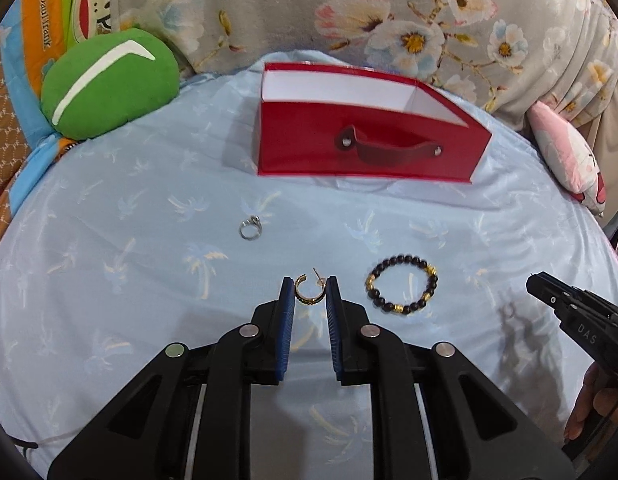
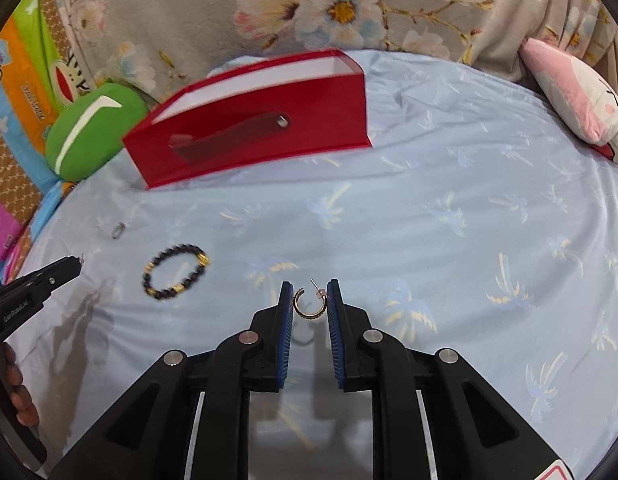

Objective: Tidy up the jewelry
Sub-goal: 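Close the left tool on one gold hoop earring while the right tool grasps the other, then carry the hoop earring in the left tool while the right tool carries its hoop over the box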

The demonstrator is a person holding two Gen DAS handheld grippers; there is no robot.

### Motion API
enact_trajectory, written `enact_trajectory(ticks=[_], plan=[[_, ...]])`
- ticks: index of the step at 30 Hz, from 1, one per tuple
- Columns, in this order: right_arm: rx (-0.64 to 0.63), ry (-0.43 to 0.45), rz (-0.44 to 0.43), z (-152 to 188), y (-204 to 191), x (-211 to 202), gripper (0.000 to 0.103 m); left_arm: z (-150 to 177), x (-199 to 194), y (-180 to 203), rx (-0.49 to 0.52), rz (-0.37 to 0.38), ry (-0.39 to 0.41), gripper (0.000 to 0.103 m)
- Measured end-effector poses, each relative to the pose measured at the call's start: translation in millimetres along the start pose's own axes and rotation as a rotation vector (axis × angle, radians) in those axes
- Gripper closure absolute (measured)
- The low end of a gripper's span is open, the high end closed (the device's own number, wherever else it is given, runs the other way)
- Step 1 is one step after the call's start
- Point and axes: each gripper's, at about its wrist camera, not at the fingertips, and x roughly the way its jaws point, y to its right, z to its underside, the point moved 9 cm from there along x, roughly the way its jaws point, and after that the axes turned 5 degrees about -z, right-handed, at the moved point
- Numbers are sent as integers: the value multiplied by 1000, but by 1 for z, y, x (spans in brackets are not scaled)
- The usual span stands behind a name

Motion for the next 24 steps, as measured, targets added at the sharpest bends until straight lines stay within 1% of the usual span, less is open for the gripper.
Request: enact_trajectory(ticks=[7, 12, 15, 17, 19, 24], plan=[[-37, 77, -52, -39, -23, -24, 87, -37, -17, 1, -3, 7, 58, 88], [-75, 152, -60, -86, -31, -31, 87, -81, -19, 3, -6, 8, 117, 88], [-89, 195, -67, -121, -32, -30, 87, -109, -15, 5, 2, 1, 146, 88], [-91, 215, -76, -142, -33, -27, 87, -130, -10, 6, 16, -21, 170, 88], [-107, 237, -66, -163, -35, -21, 87, -152, -5, 8, 23, -34, 192, 88], [-130, 261, -64, -205, -39, -3, 87, -196, 8, 15, 23, -36, 222, 88]])
